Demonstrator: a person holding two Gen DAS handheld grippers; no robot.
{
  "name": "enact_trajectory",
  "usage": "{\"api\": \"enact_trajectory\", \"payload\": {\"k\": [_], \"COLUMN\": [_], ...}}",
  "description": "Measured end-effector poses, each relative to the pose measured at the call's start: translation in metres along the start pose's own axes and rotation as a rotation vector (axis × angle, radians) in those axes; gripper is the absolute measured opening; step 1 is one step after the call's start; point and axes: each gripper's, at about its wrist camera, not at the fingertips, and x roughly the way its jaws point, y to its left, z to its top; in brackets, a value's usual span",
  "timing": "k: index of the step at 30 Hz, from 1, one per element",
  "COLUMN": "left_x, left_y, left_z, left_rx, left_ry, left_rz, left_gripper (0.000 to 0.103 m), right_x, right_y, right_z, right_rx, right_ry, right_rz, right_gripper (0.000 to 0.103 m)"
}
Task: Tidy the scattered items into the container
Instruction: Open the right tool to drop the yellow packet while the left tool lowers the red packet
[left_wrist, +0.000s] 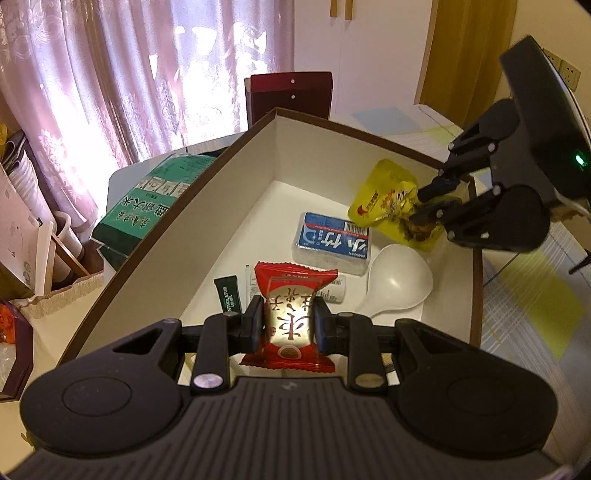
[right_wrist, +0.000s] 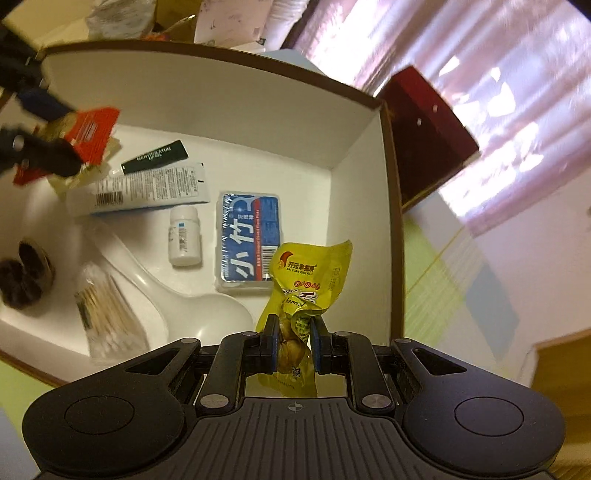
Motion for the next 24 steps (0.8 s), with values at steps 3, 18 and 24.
{"api": "enact_trajectory", "payload": {"k": [3,18,24], "left_x": [0.001,0.003,0.002], "left_y": [0.003,0.007,0.006], "left_z": [-0.003,-0.008,-0.013], "left_rx": [-0.010,-0.035,-0.037], "left_ry": [0.006,0.030,0.049], "left_rz": [-0.006,-0.014,-0.010], "left_gripper": [0.023,0.023,0.023], "right_x": [0.007,-0.021,-0.036], "right_y": [-0.003,-0.020,-0.032], "right_z": [0.003,-0.006,-0.013], "right_rx": [0.018,0.138,0.206], "right_ry": [0.061,-0.052,-0.104], "right_rz": [0.039,0.141,0.168], "right_gripper": [0.019,0.092,0.092]}}
